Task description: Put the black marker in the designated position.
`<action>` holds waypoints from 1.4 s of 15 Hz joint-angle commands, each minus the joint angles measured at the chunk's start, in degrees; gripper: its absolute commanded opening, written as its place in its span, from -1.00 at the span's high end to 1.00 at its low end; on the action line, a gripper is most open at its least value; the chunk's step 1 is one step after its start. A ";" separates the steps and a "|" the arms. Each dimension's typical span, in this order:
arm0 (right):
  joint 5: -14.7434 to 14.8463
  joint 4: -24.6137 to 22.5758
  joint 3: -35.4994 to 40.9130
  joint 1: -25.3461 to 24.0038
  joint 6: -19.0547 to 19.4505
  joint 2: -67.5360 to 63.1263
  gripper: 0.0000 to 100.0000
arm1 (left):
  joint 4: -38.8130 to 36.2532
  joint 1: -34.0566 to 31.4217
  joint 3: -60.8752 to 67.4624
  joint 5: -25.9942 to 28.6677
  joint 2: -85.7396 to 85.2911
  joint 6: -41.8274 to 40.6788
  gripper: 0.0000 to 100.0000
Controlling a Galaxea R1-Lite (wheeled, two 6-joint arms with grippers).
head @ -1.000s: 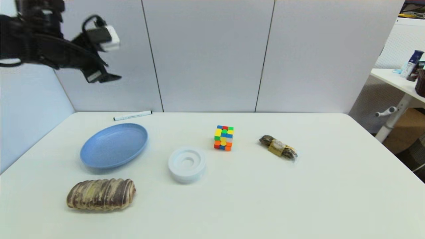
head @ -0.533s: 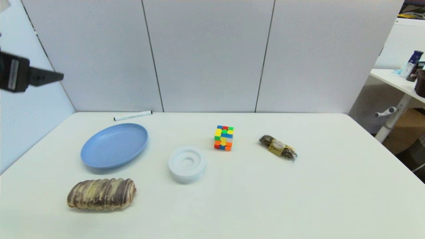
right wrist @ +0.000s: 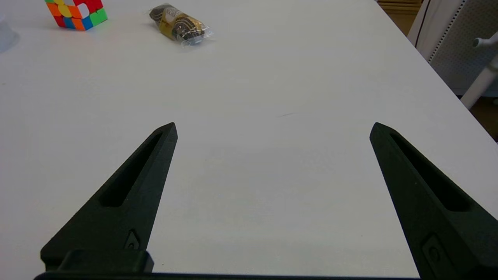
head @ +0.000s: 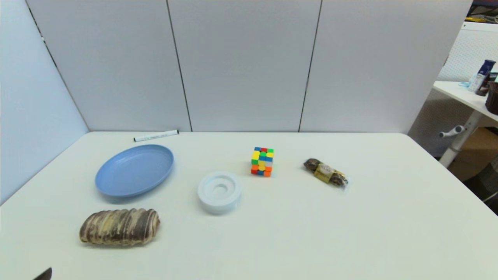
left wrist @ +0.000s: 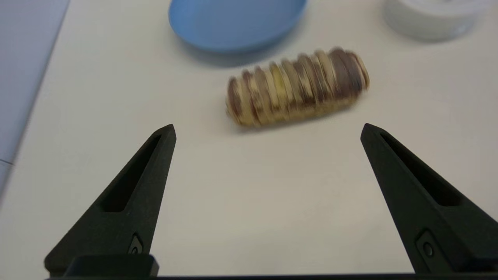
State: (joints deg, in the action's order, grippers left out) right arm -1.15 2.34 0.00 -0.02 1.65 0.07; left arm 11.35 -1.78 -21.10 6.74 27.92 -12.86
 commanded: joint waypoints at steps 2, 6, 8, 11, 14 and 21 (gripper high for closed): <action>0.00 0.03 0.00 0.02 0.02 -0.07 -1.00 | -2.03 1.16 17.23 -2.26 -24.14 1.00 -1.00; -0.08 0.03 0.00 0.02 0.02 -0.07 -1.00 | -12.32 1.16 21.10 -5.25 -27.92 9.96 -1.00; -0.08 0.03 0.00 -0.06 0.02 -0.07 -1.00 | -11.96 1.16 21.10 -5.16 -27.92 9.96 -1.00; 0.00 0.03 0.00 -0.06 0.02 -0.07 -1.00 | -11.96 1.16 21.10 -6.21 -27.92 11.45 -1.00; -0.08 0.03 0.00 -0.06 0.02 -0.07 -1.00 | -11.96 1.16 21.10 -6.39 -27.92 11.54 -1.00; 0.00 0.03 0.00 0.02 0.02 -0.07 -1.00 | -11.96 1.16 21.10 -6.39 -27.92 11.54 -1.00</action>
State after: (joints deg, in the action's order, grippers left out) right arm -1.10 2.36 0.00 -0.02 1.65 0.07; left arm -0.60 -0.57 0.00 0.33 -0.21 -1.32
